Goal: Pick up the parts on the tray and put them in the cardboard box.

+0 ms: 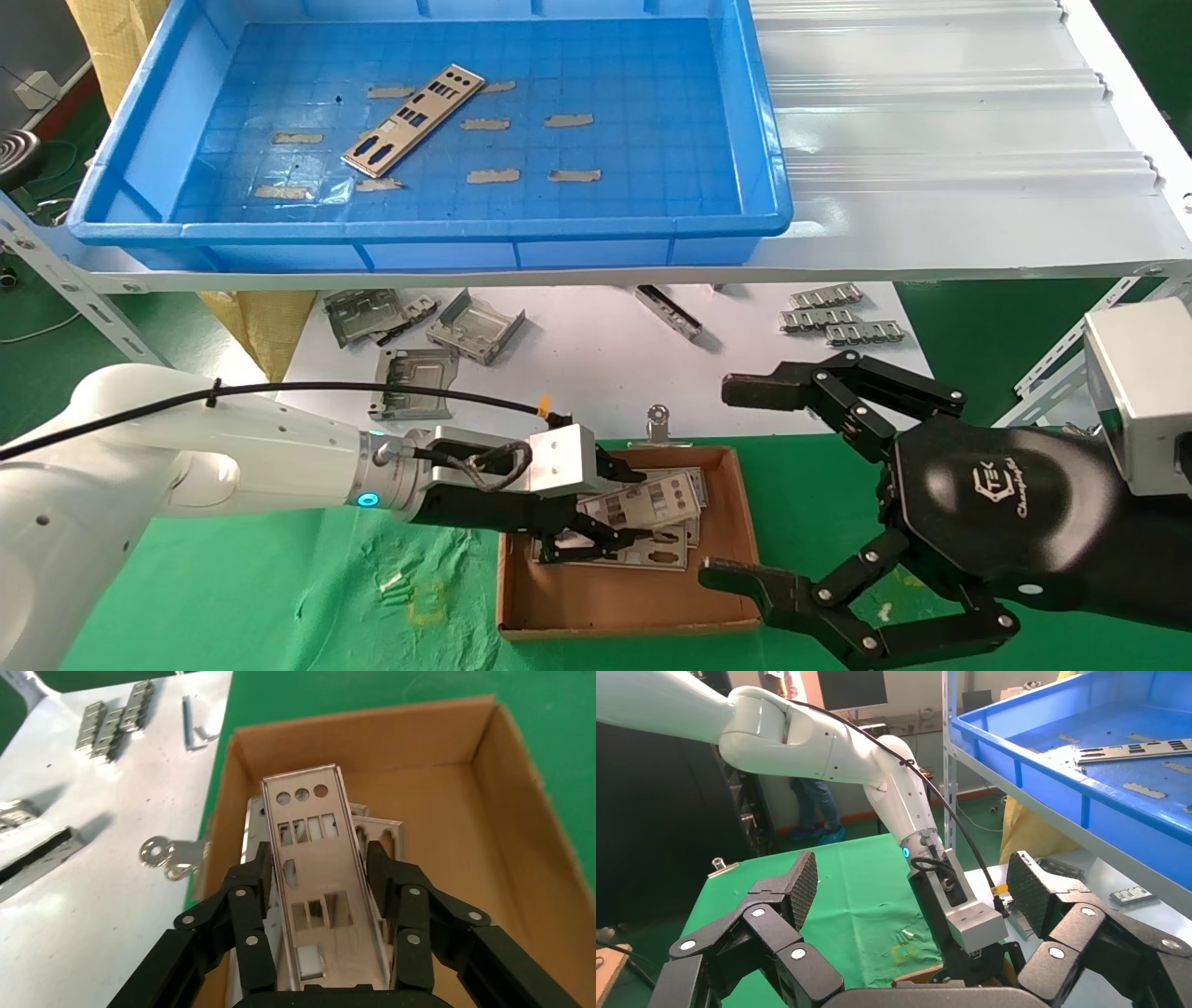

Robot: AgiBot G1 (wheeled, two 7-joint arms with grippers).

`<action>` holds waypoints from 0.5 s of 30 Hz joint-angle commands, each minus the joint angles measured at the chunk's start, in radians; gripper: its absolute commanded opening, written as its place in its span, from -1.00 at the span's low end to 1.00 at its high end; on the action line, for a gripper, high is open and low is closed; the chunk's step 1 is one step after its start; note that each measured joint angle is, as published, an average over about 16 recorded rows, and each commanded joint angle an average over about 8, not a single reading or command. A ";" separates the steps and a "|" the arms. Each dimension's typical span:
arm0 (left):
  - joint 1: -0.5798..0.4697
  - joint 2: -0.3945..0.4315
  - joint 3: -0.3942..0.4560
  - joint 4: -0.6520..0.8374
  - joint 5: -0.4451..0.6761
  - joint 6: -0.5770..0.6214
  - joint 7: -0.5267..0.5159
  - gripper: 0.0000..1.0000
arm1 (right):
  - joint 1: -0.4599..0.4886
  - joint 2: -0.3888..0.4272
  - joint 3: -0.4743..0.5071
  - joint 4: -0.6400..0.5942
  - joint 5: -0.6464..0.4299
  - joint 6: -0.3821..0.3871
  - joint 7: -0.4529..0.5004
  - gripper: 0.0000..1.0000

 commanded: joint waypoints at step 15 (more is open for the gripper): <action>-0.030 -0.028 -0.038 0.077 -0.093 0.178 -0.084 1.00 | 0.000 0.000 0.000 0.000 0.000 0.000 0.000 1.00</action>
